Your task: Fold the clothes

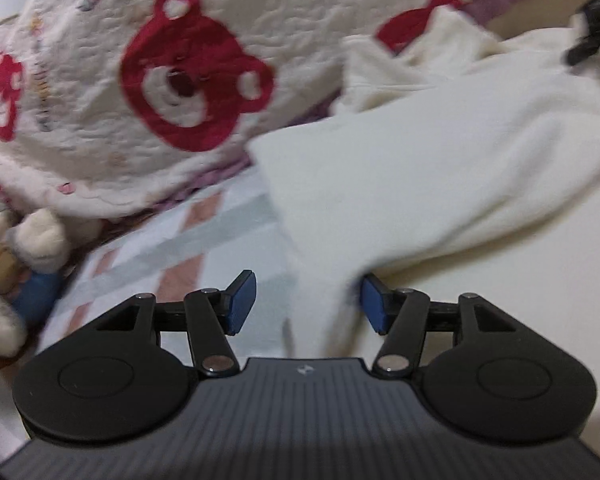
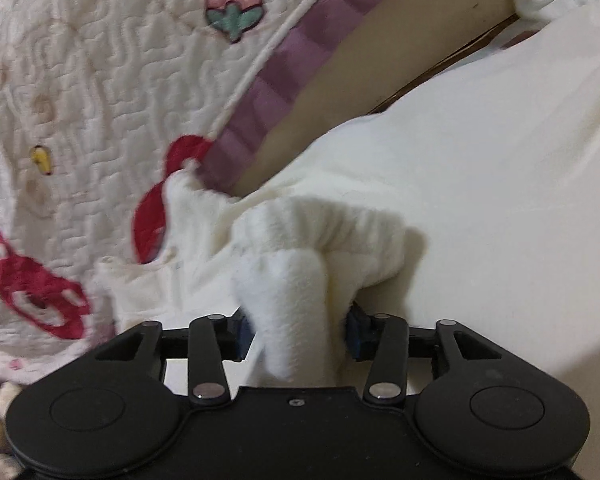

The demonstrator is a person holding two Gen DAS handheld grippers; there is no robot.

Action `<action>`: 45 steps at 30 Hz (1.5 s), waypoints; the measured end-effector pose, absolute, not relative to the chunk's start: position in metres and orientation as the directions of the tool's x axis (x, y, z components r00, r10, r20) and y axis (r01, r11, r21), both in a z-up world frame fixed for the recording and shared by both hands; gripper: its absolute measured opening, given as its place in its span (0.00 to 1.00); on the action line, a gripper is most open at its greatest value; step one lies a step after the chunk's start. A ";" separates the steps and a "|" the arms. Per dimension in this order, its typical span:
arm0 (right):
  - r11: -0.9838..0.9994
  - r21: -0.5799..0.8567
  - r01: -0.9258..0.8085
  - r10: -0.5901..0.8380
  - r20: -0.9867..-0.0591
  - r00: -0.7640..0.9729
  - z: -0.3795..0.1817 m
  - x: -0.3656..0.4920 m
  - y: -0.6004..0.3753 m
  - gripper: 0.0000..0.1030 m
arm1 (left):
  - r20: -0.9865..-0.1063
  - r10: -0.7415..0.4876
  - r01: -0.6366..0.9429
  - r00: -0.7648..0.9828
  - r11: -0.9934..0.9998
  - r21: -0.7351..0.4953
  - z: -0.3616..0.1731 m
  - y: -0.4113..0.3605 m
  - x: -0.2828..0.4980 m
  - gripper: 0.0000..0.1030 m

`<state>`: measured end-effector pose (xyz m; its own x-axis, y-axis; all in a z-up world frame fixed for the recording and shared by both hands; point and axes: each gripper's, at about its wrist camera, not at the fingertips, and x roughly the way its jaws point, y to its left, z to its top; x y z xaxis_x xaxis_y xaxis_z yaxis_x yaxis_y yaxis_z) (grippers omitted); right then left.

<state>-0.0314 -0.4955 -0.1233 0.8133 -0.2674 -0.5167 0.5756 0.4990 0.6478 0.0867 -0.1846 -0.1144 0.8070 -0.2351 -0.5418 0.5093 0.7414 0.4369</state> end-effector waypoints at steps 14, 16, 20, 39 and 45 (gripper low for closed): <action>0.519 0.672 0.528 -0.212 -0.498 0.841 -0.126 -0.024 -0.481 0.36 | -0.661 -0.302 0.293 0.687 0.947 -0.128 -0.115 -0.096 0.143 0.28; 0.513 0.639 0.573 -0.242 -0.533 0.811 -0.125 -0.025 -0.481 0.35 | -0.664 -0.314 0.288 0.679 0.945 -0.153 -0.114 -0.094 0.144 0.28; 0.510 0.570 0.644 -0.318 -0.570 0.757 -0.116 -0.033 -0.480 0.44 | -0.672 -0.321 0.279 0.668 0.945 -0.174 -0.115 -0.092 0.142 0.28; 0.513 0.368 0.775 -0.499 -0.608 0.618 -0.106 -0.068 -0.511 0.47 | -0.705 -0.322 0.304 0.632 0.940 -0.156 -0.114 -0.095 0.138 0.32; 0.530 0.261 0.807 -0.579 -0.584 0.569 -0.087 -0.064 -0.510 0.50 | -0.749 -0.340 0.296 0.569 0.934 -0.199 -0.108 -0.092 0.145 0.37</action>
<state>-0.0640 -0.5099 -0.0873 0.5694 -0.5788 -0.5838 0.8066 0.5303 0.2611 0.1453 -0.0922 -0.1075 0.5693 -0.3398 -0.7486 0.2956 0.9343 -0.1992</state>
